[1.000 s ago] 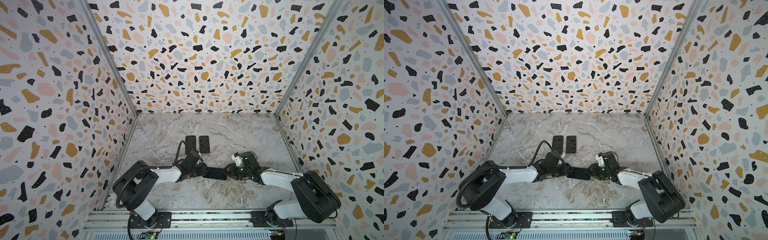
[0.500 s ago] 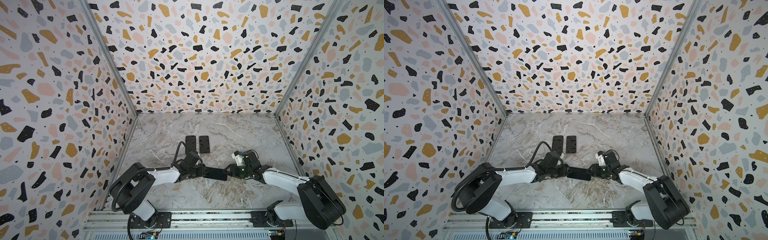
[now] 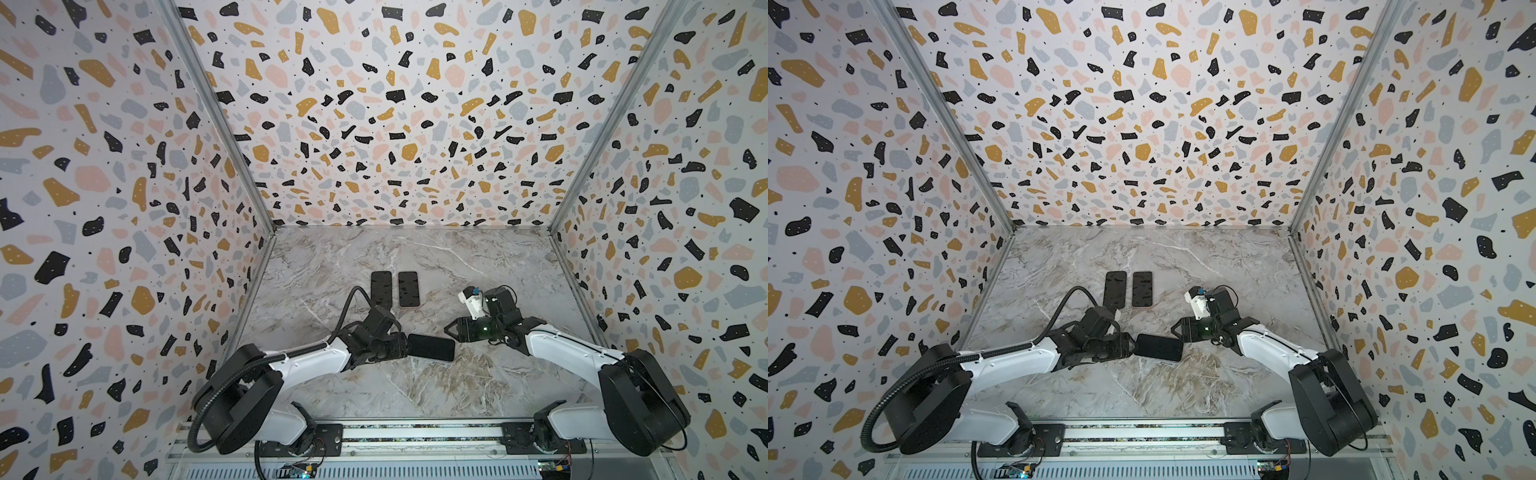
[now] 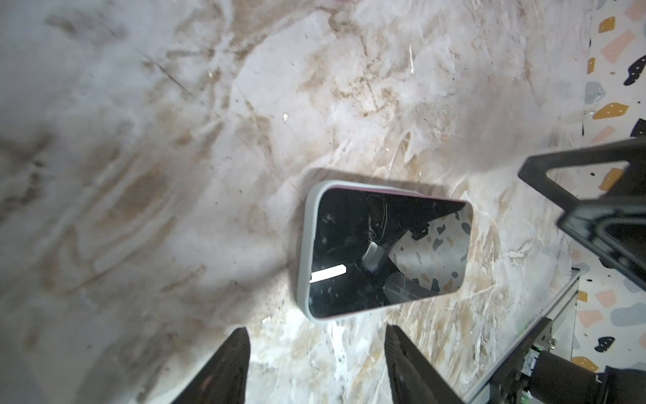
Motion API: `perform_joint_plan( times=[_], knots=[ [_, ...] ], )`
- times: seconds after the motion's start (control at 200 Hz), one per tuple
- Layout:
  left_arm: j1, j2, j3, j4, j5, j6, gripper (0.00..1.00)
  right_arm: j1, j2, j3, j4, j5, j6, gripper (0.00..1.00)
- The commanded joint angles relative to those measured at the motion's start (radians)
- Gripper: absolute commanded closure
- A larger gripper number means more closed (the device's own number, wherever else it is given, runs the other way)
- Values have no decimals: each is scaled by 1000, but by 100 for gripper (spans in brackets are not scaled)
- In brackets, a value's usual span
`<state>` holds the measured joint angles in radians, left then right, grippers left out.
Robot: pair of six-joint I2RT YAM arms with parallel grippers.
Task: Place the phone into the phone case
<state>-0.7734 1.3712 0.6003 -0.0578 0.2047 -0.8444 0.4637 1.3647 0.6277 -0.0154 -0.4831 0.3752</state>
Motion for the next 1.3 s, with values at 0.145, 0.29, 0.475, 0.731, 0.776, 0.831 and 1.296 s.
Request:
perform_joint_plan(
  times=[0.145, 0.29, 0.475, 0.731, 0.776, 0.831, 1.296],
  knots=[
    [-87, -17, -77, 81, 50, -85, 36, 10, 116, 60, 2, -8, -94, 35],
    [-97, 20, -66, 111, 55, -75, 37, 17, 172, 72, 9, -35, -106, 36],
    [-99, 52, -45, 160, 76, -73, 46, 33, 190, 66, -12, -52, -118, 40],
    [-103, 103, -34, 199, 98, -68, 59, 42, 155, 13, 2, -93, -92, 50],
    [-103, 103, -46, 212, 97, -71, 59, 45, 147, 0, 0, -98, -83, 51],
    [-102, 103, -51, 223, 94, -73, 60, 50, 136, -16, 5, -100, -75, 52],
    [-96, 233, 5, 302, 111, -52, 61, 115, -3, -155, 28, -115, 17, 56]
  ],
)
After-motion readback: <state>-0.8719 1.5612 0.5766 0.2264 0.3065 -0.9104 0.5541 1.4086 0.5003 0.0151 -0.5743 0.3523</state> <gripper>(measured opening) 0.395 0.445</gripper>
